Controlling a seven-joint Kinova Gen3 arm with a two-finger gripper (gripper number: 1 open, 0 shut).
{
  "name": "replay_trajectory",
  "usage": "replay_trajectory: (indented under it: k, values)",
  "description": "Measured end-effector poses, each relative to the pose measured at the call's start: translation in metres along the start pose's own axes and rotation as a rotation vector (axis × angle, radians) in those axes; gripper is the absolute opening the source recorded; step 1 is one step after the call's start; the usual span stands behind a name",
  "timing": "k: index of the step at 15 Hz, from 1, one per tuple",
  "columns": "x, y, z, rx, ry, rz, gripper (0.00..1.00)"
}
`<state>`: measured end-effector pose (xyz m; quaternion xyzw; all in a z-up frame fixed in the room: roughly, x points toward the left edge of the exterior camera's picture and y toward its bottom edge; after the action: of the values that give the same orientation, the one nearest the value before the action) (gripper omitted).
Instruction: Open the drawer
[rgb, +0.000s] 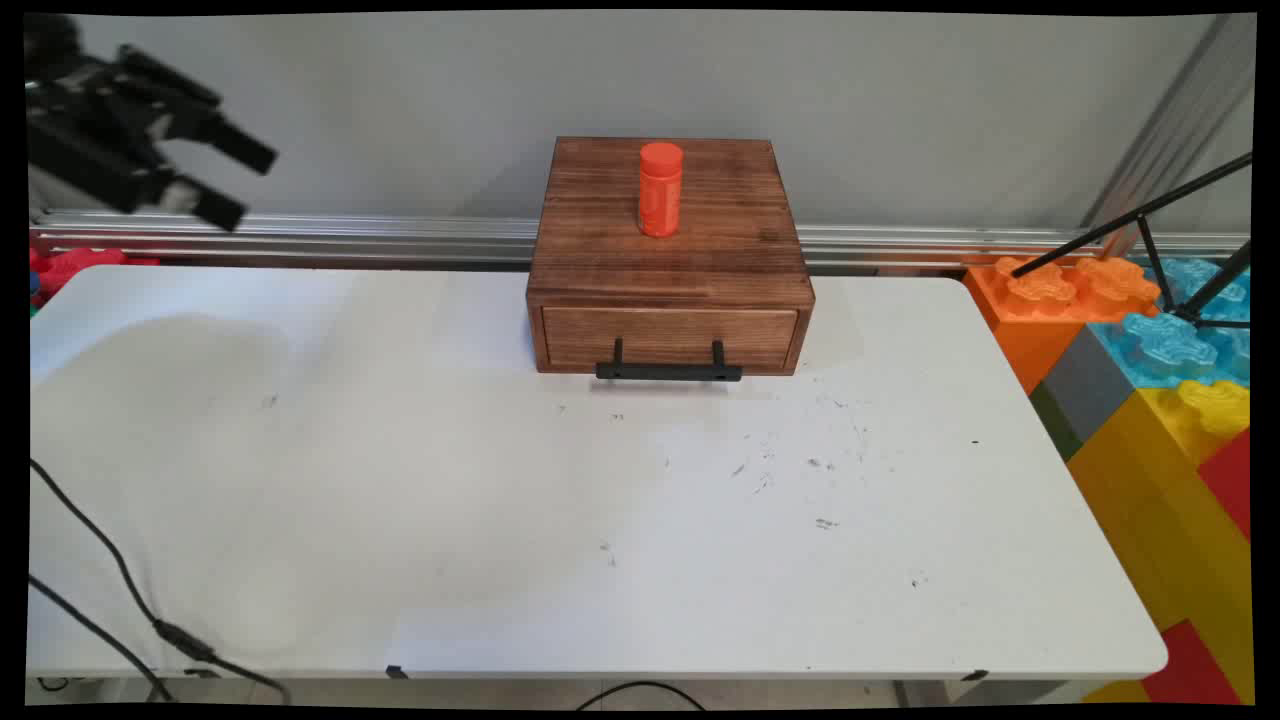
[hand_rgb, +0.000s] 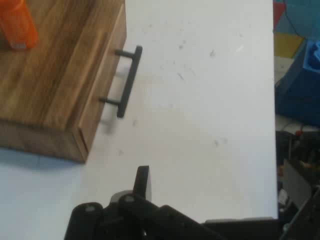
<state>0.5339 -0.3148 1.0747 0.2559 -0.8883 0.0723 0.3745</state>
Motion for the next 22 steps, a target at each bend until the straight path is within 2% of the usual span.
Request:
replay_trajectory:
  k: [4,10,15,22]
  values:
    - [0.042,-0.001,0.038,0.025,-0.015,0.046,1.00]
    - [0.090,-0.003,0.126,0.058,-0.076,0.120,1.00]
    - [0.105,-0.004,0.207,0.060,-0.165,0.177,1.00]
    - [0.104,-0.008,0.295,0.069,-0.258,0.207,1.00]
